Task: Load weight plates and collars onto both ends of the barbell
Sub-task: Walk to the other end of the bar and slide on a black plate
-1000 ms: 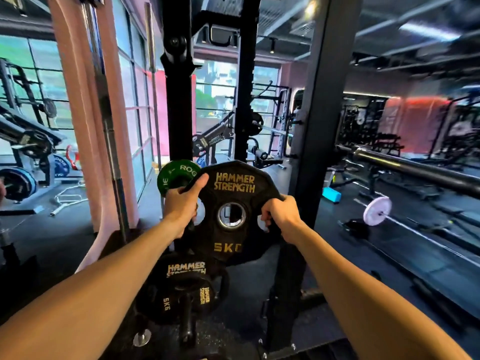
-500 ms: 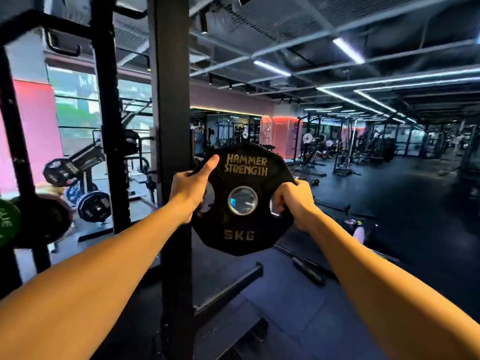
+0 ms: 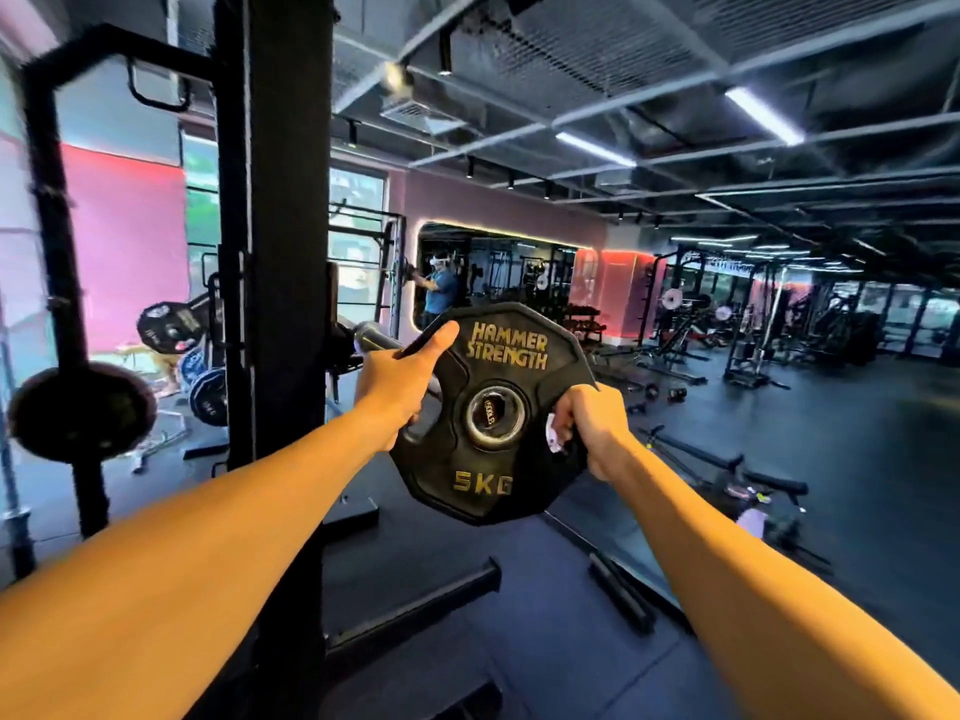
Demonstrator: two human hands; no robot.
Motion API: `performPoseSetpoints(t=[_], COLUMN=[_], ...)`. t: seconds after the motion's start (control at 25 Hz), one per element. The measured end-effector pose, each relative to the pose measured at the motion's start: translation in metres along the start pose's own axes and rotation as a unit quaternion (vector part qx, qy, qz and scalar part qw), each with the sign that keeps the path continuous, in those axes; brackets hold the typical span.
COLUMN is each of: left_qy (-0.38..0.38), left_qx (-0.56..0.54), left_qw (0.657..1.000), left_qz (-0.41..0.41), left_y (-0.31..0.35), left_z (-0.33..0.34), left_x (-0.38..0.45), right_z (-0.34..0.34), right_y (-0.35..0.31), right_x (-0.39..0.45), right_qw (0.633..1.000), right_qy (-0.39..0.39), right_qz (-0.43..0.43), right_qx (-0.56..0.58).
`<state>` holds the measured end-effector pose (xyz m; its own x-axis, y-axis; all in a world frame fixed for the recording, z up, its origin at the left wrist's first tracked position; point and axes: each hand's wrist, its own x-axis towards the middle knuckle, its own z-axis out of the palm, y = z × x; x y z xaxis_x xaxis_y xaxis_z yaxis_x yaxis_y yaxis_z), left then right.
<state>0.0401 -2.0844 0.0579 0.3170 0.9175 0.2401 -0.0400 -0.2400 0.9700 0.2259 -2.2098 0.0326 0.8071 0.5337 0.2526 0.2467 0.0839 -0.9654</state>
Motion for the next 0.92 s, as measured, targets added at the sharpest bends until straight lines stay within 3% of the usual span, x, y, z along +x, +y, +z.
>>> performPoseSetpoints(t=[0.16, 0.4, 0.68, 0.92], left_qy=[0.038, 0.071, 0.098, 0.121], left_qx=[0.002, -0.004, 0.042, 0.047], left_qw=[0.999, 0.997, 0.99, 0.987], left_qz=[-0.011, 0.009, 0.09, 0.091], left_y=[-0.018, -0.03, -0.037, -0.034], left_z=[0.018, 0.025, 0.028, 0.032], left_x=[0.008, 0.014, 0.001, -0.001], right_z=[0.006, 0.013, 0.021, 0.014], right_y=[0.018, 0.037, 0.047, 0.047], right_x=[0.033, 0.059, 0.072, 0.075], right_qw=[0.999, 0.997, 0.988, 0.984], right_qy=[-0.019, -0.059, -0.114, -0.14], right_qz=[0.038, 0.013, -0.037, -0.047], right_qx=[0.0, 0.046, 0.099, 0.096])
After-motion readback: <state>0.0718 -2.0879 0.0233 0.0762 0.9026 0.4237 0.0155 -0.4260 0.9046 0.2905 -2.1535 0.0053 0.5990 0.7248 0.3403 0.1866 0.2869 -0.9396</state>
